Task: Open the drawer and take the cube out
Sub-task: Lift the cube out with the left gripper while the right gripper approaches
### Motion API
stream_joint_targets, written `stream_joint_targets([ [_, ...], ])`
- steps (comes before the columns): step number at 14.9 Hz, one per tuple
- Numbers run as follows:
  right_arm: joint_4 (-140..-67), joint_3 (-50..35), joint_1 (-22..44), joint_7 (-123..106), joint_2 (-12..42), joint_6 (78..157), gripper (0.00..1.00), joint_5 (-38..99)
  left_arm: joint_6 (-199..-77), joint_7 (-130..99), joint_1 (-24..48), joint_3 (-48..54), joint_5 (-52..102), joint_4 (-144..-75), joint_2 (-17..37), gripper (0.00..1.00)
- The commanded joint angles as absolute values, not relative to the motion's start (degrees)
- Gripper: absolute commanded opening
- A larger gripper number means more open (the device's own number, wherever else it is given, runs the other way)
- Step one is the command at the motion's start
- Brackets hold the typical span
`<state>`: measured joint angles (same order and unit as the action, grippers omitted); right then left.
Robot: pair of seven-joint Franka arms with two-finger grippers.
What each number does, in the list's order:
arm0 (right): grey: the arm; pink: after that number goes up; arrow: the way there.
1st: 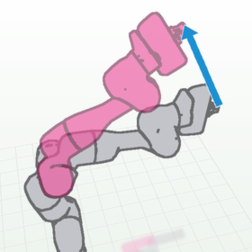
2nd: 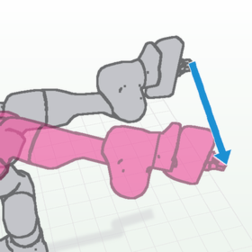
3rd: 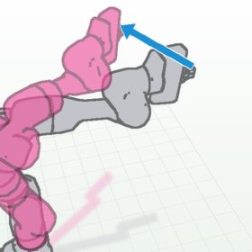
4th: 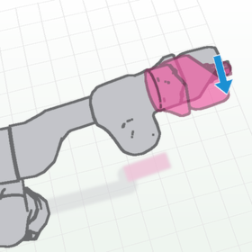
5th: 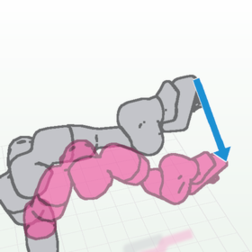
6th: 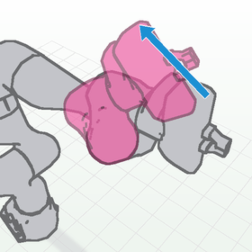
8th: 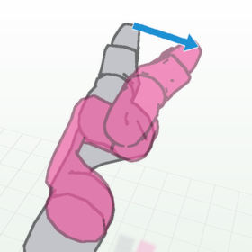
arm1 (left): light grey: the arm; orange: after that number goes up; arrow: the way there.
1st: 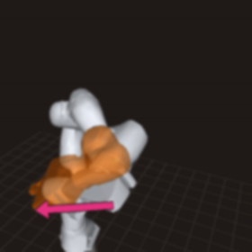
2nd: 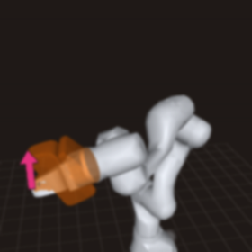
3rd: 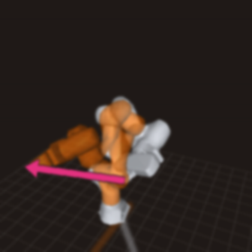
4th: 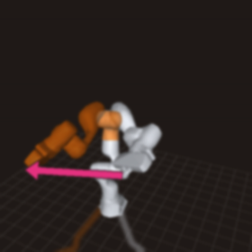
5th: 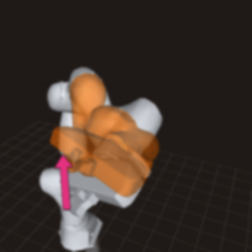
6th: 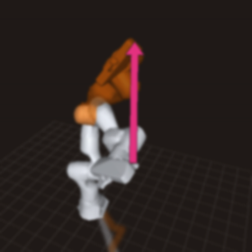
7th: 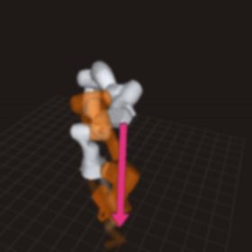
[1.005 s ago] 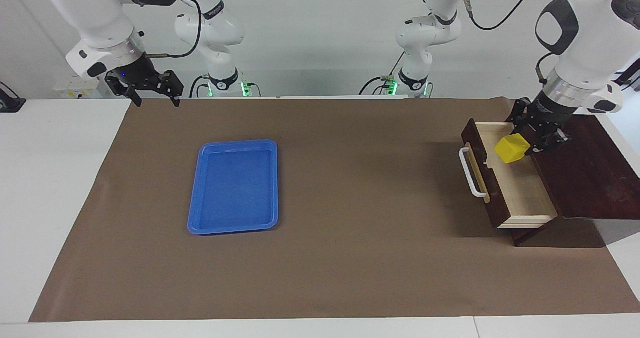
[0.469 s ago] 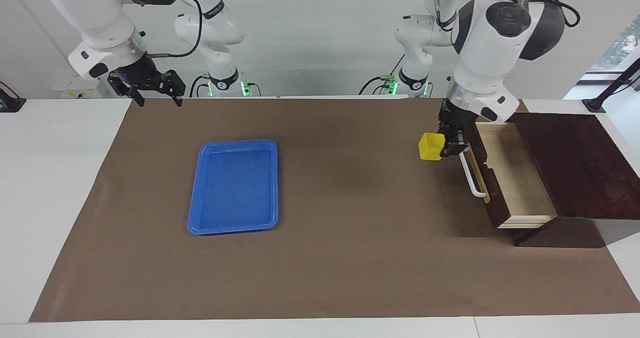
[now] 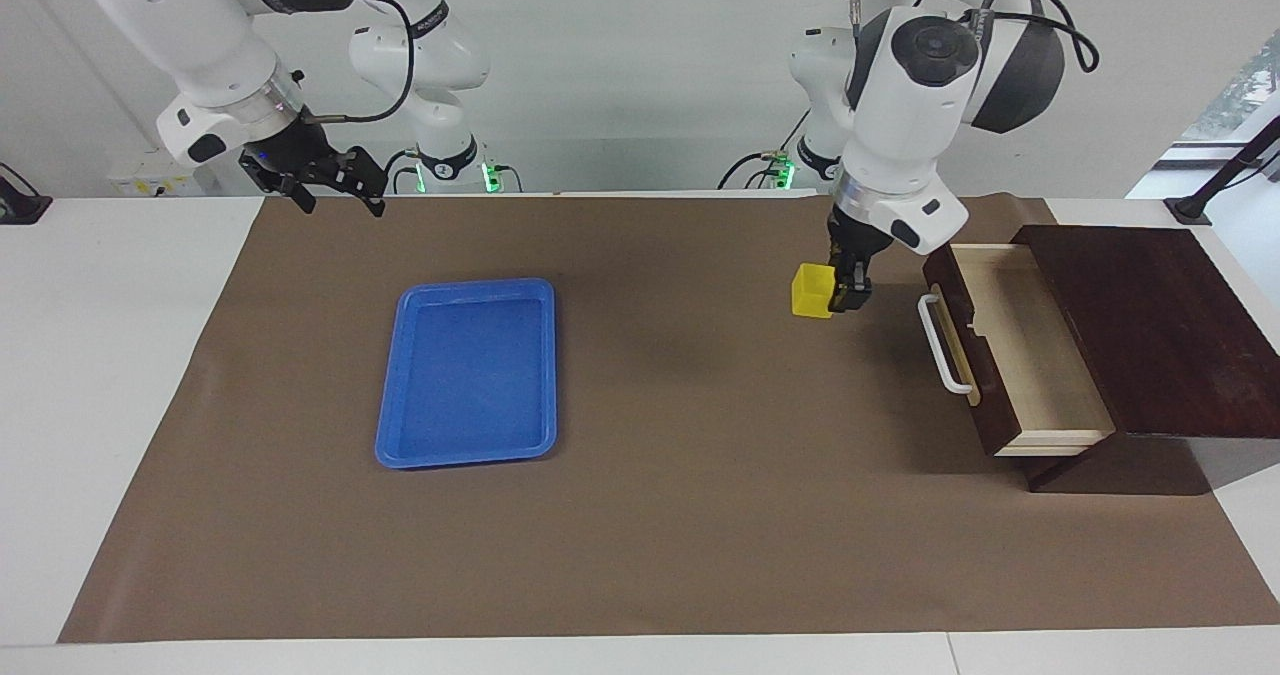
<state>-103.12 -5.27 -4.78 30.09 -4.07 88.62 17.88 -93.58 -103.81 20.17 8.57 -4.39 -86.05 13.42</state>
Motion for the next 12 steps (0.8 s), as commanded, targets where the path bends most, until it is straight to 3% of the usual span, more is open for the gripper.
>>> stream_joint_targets([
  [1,-106.00,-5.54,-2.03,44.33,-2.56,92.80,1.00,25.19,-91.23,-104.24,21.62,7.56,-5.36,-84.46,13.71,0.00],
  [7,-107.05,-5.54,8.85,67.91,5.96,107.28,1.00,41.37,-91.93,-106.35,22.06,7.73,-4.04,-84.55,13.71,0.00],
  [12,-108.72,-5.54,17.48,78.56,9.22,121.18,1.00,51.41,-94.30,-111.18,21.62,7.65,-3.43,-84.81,13.71,0.00],
])
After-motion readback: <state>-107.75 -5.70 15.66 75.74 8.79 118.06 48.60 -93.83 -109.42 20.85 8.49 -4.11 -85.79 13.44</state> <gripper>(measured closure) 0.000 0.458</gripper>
